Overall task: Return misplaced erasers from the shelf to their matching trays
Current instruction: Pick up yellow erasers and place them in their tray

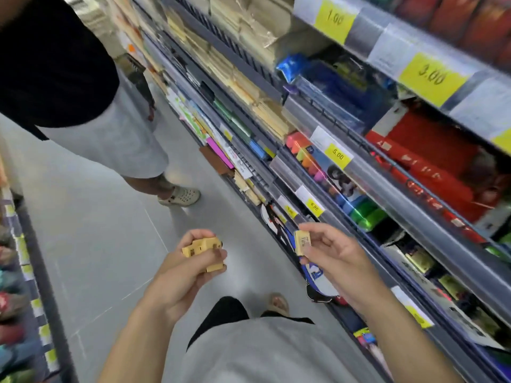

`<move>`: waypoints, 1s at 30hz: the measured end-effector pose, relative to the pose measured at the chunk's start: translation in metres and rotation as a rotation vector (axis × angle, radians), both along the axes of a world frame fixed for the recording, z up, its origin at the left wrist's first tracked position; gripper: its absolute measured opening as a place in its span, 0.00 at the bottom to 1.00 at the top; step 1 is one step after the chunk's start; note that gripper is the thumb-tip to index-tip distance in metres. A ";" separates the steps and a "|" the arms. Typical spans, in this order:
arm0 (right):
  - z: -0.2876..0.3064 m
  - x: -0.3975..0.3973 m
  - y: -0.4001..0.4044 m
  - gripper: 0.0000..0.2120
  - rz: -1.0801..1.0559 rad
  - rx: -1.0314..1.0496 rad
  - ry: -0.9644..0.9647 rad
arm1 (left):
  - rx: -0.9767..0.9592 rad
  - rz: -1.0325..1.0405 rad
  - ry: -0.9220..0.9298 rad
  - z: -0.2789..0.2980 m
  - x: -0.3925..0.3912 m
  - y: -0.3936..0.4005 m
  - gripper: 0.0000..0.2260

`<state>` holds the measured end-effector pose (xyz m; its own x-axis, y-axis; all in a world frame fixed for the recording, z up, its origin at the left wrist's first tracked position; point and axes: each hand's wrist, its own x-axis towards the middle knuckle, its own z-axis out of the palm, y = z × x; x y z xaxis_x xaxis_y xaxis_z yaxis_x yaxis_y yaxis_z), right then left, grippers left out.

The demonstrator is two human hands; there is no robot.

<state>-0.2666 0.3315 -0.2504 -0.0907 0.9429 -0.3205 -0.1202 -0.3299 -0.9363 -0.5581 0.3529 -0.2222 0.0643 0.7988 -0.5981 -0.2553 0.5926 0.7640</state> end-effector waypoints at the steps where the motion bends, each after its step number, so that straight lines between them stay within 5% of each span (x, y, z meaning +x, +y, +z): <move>1: 0.009 0.000 0.007 0.24 0.008 0.022 0.025 | 0.032 -0.030 -0.008 0.008 0.004 0.016 0.20; 12: 0.134 -0.017 0.034 0.21 -0.406 0.265 -0.138 | 0.428 -0.570 -0.214 0.134 0.068 0.164 0.20; 20: 0.201 -0.018 0.028 0.26 -0.715 0.420 0.083 | 0.638 -0.888 -0.393 0.209 0.129 0.192 0.19; 30: 0.268 0.018 -0.001 0.10 -0.866 0.448 -0.390 | 0.730 -1.051 -0.494 0.253 0.189 0.182 0.18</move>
